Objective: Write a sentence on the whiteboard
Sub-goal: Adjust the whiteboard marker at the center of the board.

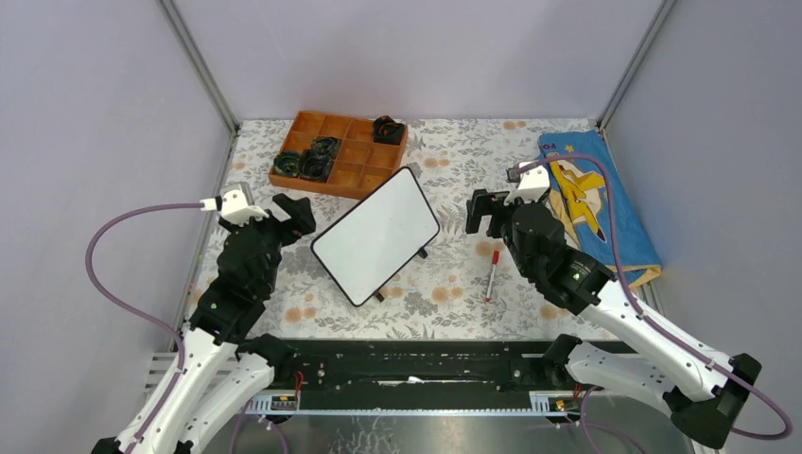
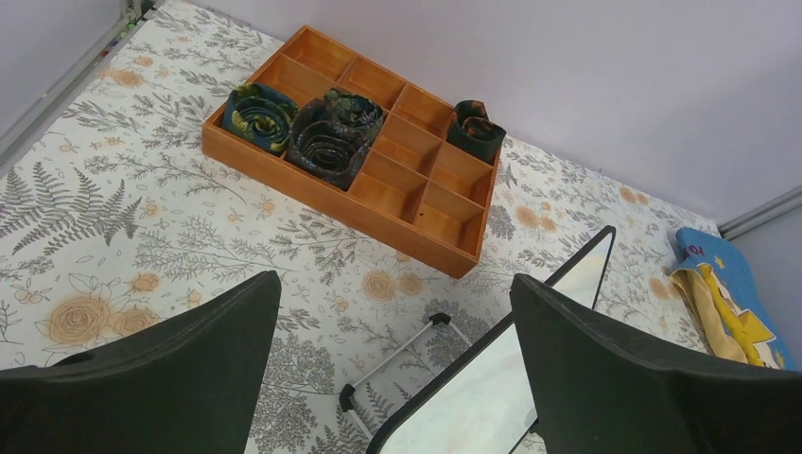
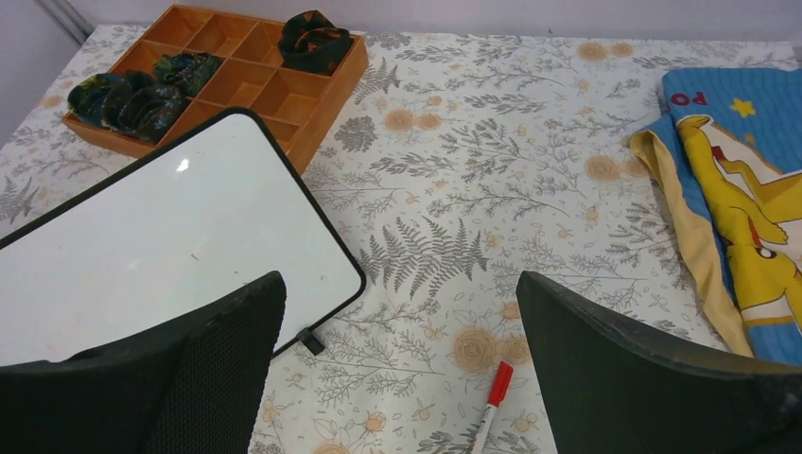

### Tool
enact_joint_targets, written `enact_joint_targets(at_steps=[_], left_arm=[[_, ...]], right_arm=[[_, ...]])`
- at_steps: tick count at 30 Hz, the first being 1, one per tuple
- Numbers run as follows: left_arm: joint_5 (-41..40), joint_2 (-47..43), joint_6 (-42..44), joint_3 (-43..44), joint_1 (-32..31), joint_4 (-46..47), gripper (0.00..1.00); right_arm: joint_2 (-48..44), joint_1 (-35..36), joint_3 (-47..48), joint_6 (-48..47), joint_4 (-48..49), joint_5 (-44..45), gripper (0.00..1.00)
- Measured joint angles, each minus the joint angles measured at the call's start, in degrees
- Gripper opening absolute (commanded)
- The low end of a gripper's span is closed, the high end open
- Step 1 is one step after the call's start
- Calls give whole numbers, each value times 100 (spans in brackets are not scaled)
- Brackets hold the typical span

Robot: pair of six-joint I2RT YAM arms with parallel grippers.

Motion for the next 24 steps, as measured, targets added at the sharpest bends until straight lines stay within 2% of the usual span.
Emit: enact_joint_targets(at_steps=[6,10,17,21,24], left_arm=[[-4,15,57,13,0,20,99],[144,225,131,334,-2,-2,99],[702,264,415,581,-2,470,99],[1093,101,479,260,-2,931,99],[1386,-129,474,-219,-2,1268,99]], right_arm=[[264,-9,127,24,-258,424,100],[533,-9,243,140,-592,542,98],[304,-9,-131,636,-850,538,93],[297,-76,-485,1025,-1012,494,90],[302,-400,-780,1338,-1115,234,87]])
